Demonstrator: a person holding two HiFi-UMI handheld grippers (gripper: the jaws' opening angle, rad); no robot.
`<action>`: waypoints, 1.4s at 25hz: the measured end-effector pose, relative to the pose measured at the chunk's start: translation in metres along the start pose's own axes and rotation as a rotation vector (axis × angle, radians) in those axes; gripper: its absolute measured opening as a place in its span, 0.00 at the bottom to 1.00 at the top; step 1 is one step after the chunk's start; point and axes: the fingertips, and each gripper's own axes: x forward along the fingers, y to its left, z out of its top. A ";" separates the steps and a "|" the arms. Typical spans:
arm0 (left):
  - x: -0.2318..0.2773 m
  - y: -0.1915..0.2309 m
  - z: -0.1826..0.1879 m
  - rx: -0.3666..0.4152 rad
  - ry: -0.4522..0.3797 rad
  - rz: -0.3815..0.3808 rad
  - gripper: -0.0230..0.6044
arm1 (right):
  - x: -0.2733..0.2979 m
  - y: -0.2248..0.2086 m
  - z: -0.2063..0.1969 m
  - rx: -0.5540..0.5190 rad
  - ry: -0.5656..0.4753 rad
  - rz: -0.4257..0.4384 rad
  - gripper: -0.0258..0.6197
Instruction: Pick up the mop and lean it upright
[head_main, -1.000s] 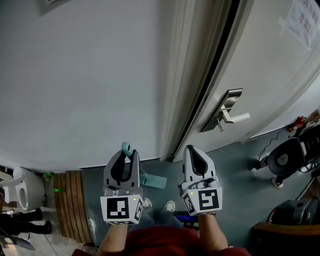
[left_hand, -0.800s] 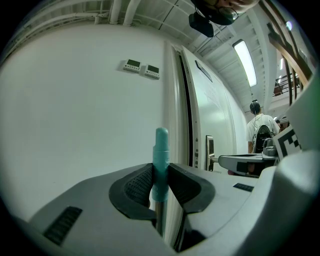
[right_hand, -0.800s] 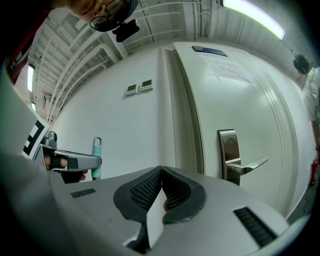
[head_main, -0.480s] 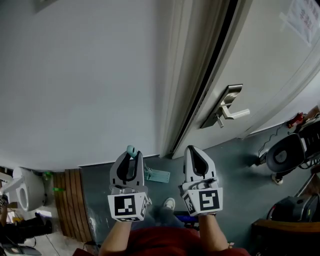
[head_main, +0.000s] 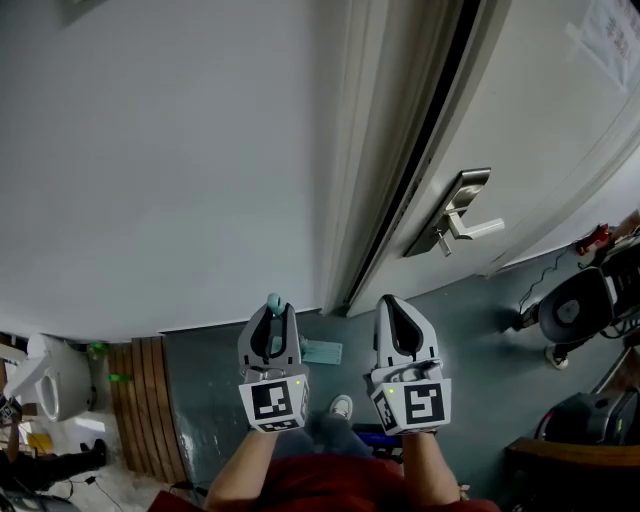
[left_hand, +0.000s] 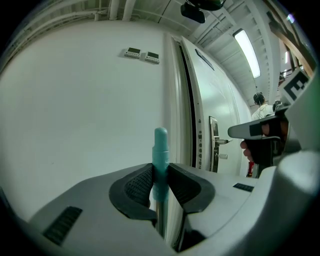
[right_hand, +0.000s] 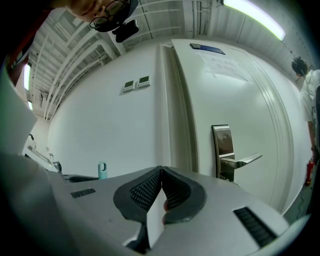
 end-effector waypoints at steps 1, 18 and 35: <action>0.001 0.000 -0.006 0.006 0.005 0.005 0.21 | 0.000 -0.001 -0.001 0.000 0.001 0.000 0.07; 0.039 0.016 -0.024 0.003 -0.029 0.070 0.21 | 0.009 -0.001 -0.012 0.001 0.023 0.008 0.07; 0.119 0.028 -0.023 -0.037 0.002 0.065 0.21 | 0.025 -0.006 -0.020 0.011 0.042 -0.001 0.07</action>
